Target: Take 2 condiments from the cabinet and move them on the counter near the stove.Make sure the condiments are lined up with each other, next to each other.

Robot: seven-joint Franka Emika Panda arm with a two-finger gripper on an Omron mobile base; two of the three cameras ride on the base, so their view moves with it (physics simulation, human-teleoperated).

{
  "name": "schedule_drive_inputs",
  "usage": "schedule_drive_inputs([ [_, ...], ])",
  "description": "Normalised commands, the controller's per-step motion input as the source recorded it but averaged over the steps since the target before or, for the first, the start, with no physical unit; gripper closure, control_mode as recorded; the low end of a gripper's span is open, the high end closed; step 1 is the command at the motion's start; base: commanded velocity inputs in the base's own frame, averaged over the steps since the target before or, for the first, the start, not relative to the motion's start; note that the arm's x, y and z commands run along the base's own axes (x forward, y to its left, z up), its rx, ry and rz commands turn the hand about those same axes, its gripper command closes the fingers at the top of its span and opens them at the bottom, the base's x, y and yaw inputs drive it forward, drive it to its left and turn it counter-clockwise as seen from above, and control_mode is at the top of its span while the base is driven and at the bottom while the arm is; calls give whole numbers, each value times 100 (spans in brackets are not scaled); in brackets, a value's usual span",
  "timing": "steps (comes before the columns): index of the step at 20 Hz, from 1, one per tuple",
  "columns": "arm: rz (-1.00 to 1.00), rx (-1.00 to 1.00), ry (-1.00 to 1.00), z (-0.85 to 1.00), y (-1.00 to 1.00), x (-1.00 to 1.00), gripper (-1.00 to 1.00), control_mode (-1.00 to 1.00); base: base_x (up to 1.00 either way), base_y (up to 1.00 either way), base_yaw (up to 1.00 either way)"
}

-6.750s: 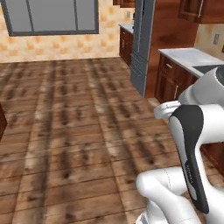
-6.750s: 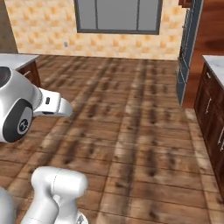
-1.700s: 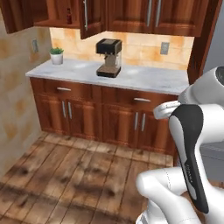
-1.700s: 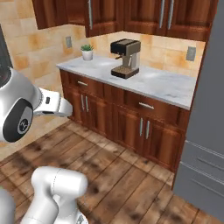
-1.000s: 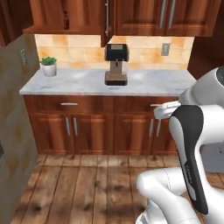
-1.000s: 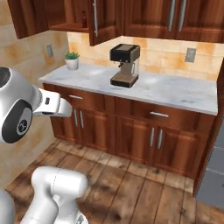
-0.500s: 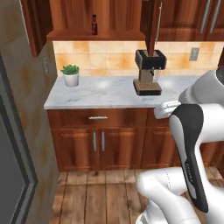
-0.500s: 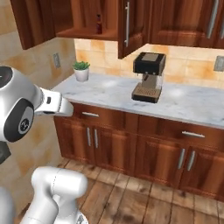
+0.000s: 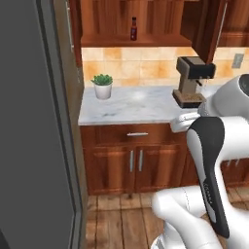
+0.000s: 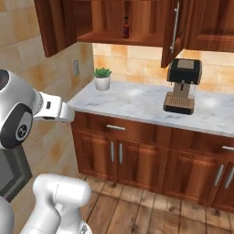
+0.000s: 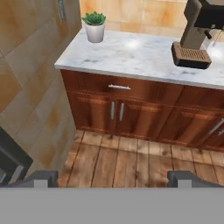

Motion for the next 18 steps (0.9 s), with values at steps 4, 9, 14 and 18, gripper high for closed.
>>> schedule_drive_inputs([
  [4, 0, 0, 0, 0, 0, 0, -100, 100, 100, 17, -5],
  [9, 0, 0, 0, 0, 0, 0, -100, 100, 90, 1, -6],
  [14, 0, 0, 0, 0, 0, 0, -100, 100, 64, 6, -9],
  [18, 0, 0, 0, 0, 0, 0, -100, 100, 65, 15, -12],
])
